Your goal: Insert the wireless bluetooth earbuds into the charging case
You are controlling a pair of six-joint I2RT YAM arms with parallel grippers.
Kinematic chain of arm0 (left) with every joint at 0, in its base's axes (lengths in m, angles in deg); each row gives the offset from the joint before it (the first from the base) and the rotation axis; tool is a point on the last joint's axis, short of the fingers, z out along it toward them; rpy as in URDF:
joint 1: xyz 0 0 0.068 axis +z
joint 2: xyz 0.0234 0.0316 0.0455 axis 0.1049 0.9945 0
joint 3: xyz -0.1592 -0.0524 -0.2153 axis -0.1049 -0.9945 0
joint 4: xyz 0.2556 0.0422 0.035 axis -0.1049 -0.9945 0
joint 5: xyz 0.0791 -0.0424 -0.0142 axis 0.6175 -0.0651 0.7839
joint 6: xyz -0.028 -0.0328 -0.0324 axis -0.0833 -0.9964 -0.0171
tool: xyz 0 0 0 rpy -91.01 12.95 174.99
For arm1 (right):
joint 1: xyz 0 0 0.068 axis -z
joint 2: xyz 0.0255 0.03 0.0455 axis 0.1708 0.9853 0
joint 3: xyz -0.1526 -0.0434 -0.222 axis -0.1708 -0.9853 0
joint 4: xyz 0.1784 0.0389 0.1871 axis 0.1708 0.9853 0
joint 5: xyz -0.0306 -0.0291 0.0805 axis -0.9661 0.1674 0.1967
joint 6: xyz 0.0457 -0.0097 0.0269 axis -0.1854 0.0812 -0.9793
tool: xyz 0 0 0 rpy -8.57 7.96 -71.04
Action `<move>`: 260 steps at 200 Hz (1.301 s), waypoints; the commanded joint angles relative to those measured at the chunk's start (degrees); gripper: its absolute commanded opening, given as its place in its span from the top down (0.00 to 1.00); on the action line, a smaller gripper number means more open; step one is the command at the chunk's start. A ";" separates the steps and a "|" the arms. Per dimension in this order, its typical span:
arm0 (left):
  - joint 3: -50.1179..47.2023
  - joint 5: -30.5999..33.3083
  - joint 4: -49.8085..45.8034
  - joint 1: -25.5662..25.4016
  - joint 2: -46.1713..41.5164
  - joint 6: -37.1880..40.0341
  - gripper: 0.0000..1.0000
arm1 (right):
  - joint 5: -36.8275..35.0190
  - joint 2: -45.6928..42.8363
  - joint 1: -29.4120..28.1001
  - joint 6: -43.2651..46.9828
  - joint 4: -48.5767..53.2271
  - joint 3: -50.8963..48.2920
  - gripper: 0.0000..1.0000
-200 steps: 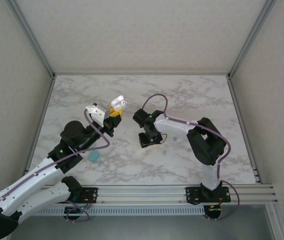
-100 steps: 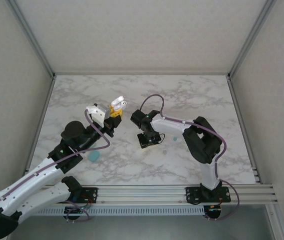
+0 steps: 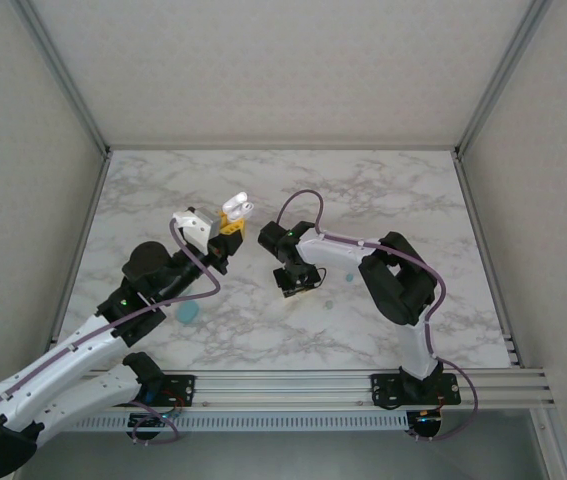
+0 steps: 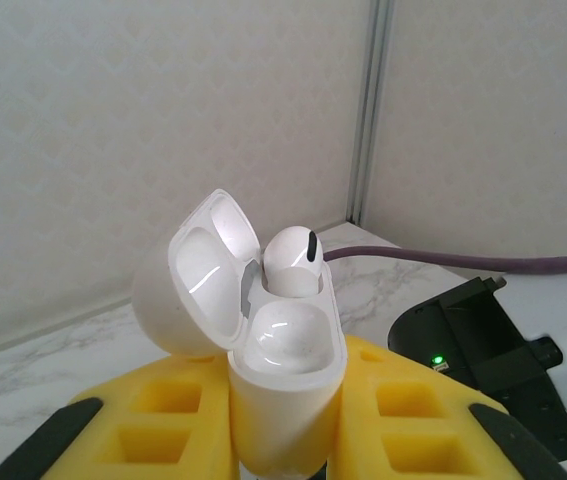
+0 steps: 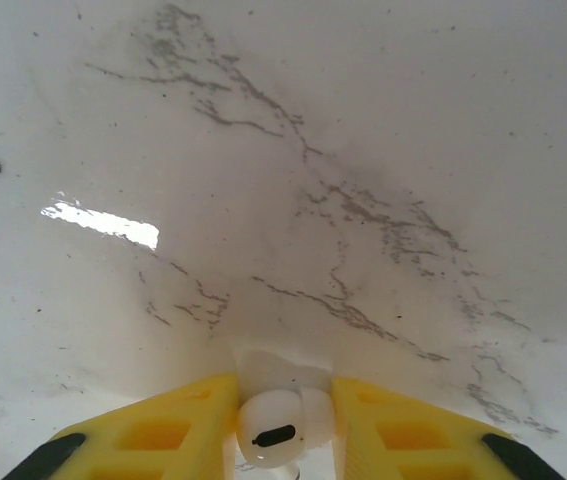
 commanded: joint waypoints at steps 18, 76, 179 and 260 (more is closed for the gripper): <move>0.71 -0.29 1.35 -0.32 1.25 0.05 0.79 | -1.45 -1.24 -0.69 -0.55 -0.17 -0.17 0.73; 1.08 -0.52 2.92 -0.31 3.24 -0.56 0.79 | -3.24 -21.08 2.55 -1.38 -7.50 -7.03 0.74; 3.17 -7.73 12.09 -0.40 13.96 -3.60 0.80 | 3.78 -51.48 3.15 -2.12 -42.50 -15.45 0.73; 3.71 -9.39 13.59 -0.49 16.30 -4.65 0.80 | 6.50 -46.57 0.93 -6.80 -48.98 -13.84 0.74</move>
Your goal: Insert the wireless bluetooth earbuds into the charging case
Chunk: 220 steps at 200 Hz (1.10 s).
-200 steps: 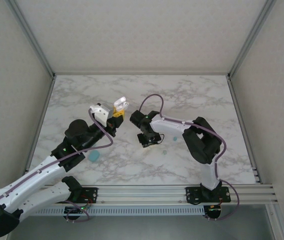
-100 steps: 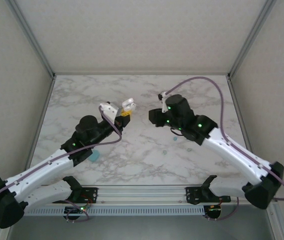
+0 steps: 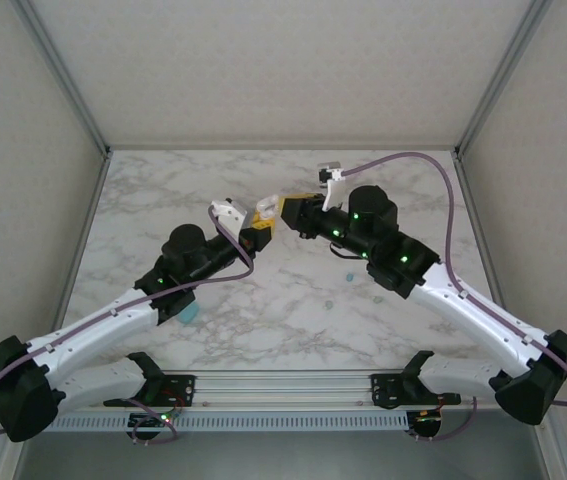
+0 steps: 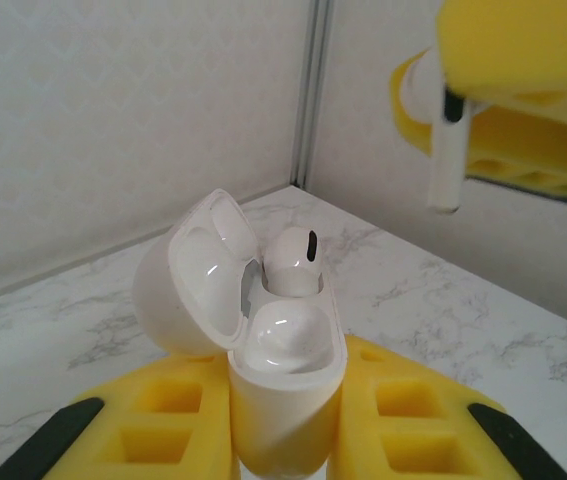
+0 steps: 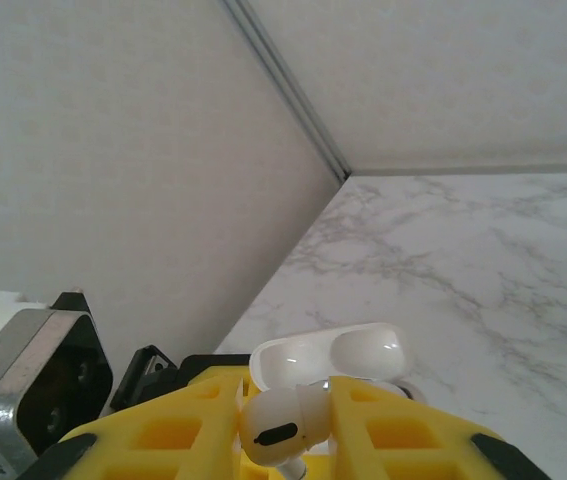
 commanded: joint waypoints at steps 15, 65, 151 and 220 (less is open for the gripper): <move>2.01 -1.39 3.10 -0.49 0.20 -1.24 0.80 | -0.77 2.51 -1.70 -1.30 -1.69 1.68 0.74; 2.10 -1.26 2.66 -0.50 0.08 -1.10 0.80 | -2.04 3.84 -2.88 0.67 -0.59 3.29 0.74; 2.19 -1.79 2.71 -0.53 0.25 -1.38 0.80 | -5.19 6.39 -3.67 1.85 -1.53 4.25 0.75; 2.10 0.32 3.79 -0.57 -0.36 -2.80 0.80 | -3.42 6.07 -3.98 4.19 1.29 3.32 0.75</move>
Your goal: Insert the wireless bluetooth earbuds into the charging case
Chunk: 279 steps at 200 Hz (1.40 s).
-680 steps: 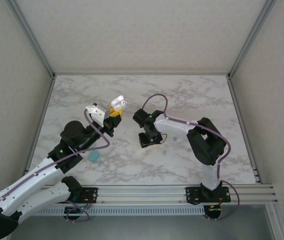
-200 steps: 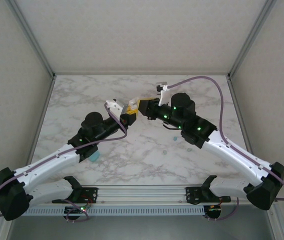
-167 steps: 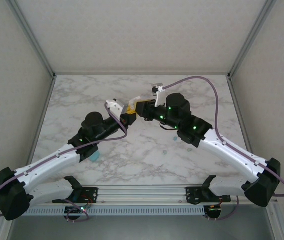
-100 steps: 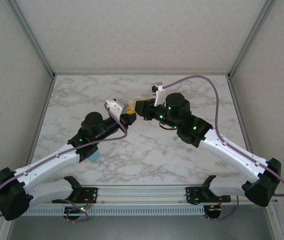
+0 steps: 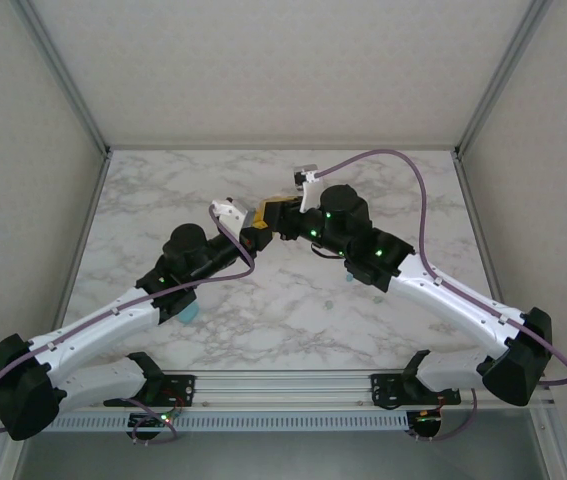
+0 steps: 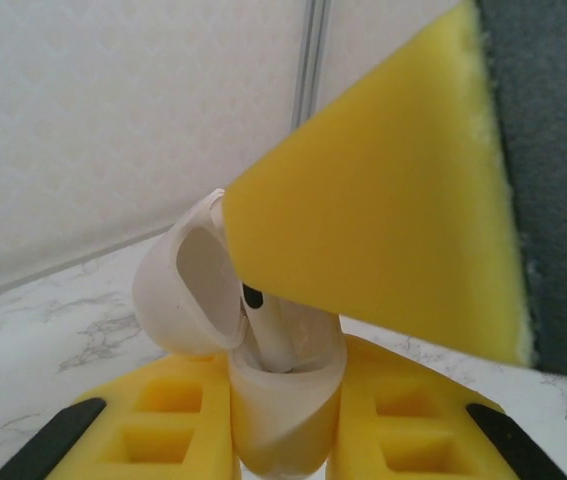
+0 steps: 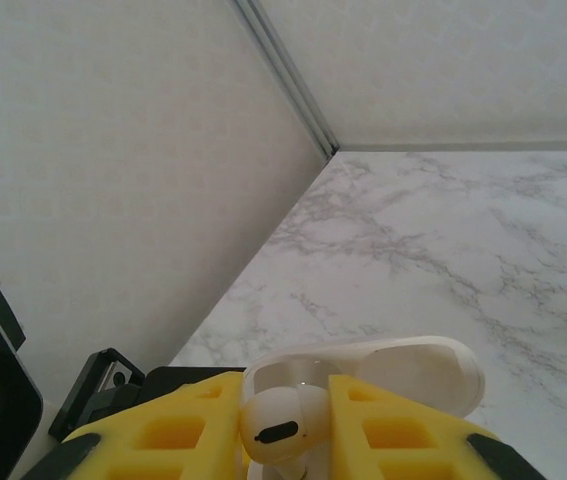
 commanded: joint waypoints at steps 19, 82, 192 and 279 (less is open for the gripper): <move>2.12 0.83 3.26 -0.52 -0.92 -2.06 0.80 | 2.03 -0.80 -0.59 2.69 2.62 0.73 0.75; 1.96 0.97 3.13 -0.53 -1.41 -1.66 0.80 | -0.07 -1.03 -0.66 4.36 7.41 2.58 0.70; 2.30 -0.48 2.20 -0.57 -1.30 -0.61 0.80 | 0.27 -0.53 -0.65 4.76 10.35 5.96 0.63; 2.42 -2.54 -0.87 -0.55 -1.40 1.92 0.81 | -9.83 -5.07 0.06 1.67 20.62 11.68 0.57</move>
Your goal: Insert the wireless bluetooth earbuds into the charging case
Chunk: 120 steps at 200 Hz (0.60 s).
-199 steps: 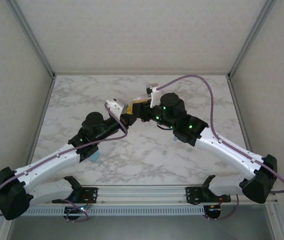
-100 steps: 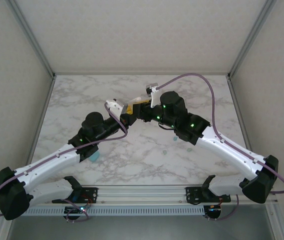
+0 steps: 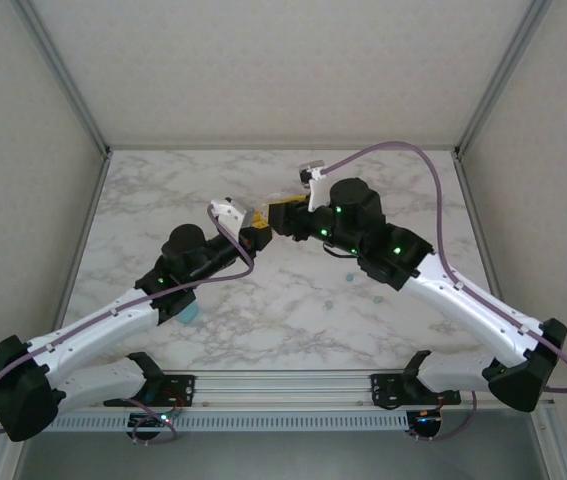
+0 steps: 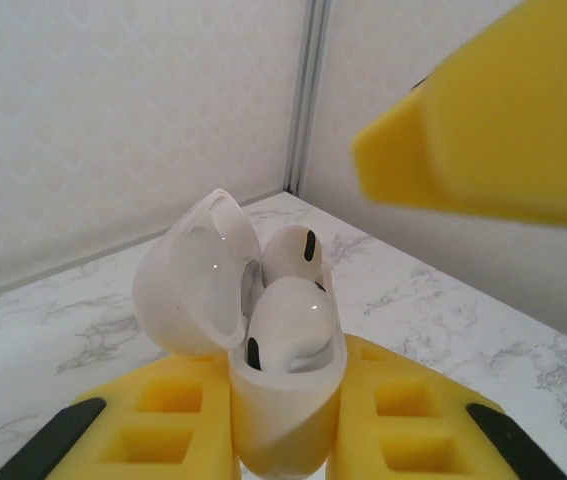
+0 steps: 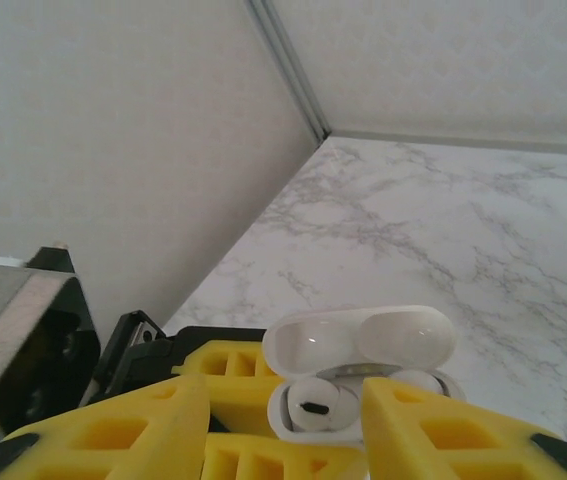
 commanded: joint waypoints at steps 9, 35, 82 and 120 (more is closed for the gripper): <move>2.93 -4.03 -1.77 -0.42 -0.74 2.80 0.81 | -10.17 -1.76 1.38 -3.05 11.15 5.84 0.58; 4.35 -9.37 -4.17 -0.42 -0.26 6.19 0.82 | -2.50 1.59 8.21 -6.24 21.80 11.49 0.56; 8.70 -15.40 -10.96 -0.51 2.32 11.10 0.82 | 13.70 8.04 15.21 -5.96 28.09 18.57 0.50; 9.30 -16.05 -10.33 -1.12 3.41 10.72 0.82 | 17.25 12.72 15.18 -4.34 31.33 22.25 0.46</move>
